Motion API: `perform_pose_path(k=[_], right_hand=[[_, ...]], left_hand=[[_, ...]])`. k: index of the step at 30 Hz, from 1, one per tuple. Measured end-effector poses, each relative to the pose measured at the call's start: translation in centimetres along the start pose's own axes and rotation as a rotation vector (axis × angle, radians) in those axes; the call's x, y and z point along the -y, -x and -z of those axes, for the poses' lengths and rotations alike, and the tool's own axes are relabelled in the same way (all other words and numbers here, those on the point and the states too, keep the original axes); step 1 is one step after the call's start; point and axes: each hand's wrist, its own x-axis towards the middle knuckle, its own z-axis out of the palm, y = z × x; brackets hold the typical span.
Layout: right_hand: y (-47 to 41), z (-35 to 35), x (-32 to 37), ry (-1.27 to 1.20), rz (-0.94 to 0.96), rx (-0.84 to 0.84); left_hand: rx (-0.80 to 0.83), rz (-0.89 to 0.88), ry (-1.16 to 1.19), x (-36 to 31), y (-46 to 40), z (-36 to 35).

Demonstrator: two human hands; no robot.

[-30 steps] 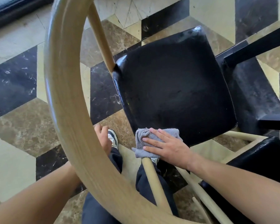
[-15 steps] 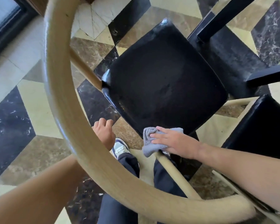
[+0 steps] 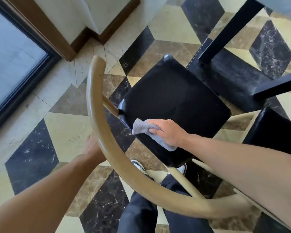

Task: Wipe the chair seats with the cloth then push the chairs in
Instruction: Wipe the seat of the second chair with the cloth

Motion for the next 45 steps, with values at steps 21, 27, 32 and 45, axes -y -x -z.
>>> perform_pose_path(k=[21, 27, 32, 45], right_hand=[[3.1, 5.6, 14.2, -0.539, -0.041, -0.368], [6.1, 8.2, 13.6, -0.608, -0.109, -0.455], [9.2, 9.9, 11.5, -0.670, -0.195, -0.560], [9.1, 9.2, 0.1, -0.589, -0.684, -0.791]], left_hand=[[-0.326, 0.131, 0.023, -3.8, 7.6, 17.1], [-0.416, 0.065, -0.037, -8.8, 8.4, 21.5], [-0.440, -0.134, -0.129, -15.5, 8.9, 21.5], [-0.156, -0.339, -0.269, -20.9, -0.3, 13.3]])
